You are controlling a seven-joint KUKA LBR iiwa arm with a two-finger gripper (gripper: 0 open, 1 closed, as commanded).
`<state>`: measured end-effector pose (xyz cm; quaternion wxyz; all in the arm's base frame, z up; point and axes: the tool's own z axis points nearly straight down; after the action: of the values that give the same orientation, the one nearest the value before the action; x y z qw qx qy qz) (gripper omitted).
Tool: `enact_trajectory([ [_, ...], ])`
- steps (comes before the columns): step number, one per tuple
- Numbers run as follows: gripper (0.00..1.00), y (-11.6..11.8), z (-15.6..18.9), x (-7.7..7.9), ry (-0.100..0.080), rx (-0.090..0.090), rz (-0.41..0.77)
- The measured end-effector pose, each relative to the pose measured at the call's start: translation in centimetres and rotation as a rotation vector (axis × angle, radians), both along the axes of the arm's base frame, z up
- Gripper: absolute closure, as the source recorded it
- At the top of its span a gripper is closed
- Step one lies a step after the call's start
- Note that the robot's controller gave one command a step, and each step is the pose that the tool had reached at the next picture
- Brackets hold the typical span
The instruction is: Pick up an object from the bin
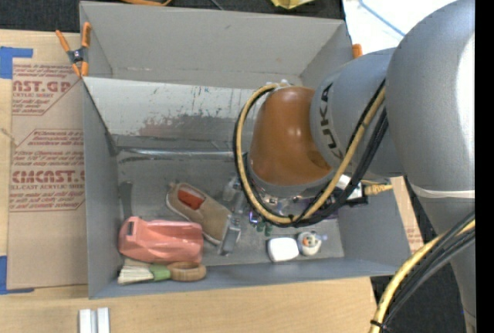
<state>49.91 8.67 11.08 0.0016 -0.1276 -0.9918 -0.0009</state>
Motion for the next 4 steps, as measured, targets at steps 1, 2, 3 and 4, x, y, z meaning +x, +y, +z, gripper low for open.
enact_trajectory([
  [1, 0.00, 0.64, -4.10, -0.09, -0.008, 0.000, 0.051],
  [2, 1.00, 0.41, -3.92, -0.50, -0.020, 0.001, -0.103],
  [3, 1.00, 0.41, -3.91, -0.50, -0.020, 0.001, -0.103],
  [4, 1.00, 0.40, -3.87, -0.48, -0.021, 0.001, -0.103],
])
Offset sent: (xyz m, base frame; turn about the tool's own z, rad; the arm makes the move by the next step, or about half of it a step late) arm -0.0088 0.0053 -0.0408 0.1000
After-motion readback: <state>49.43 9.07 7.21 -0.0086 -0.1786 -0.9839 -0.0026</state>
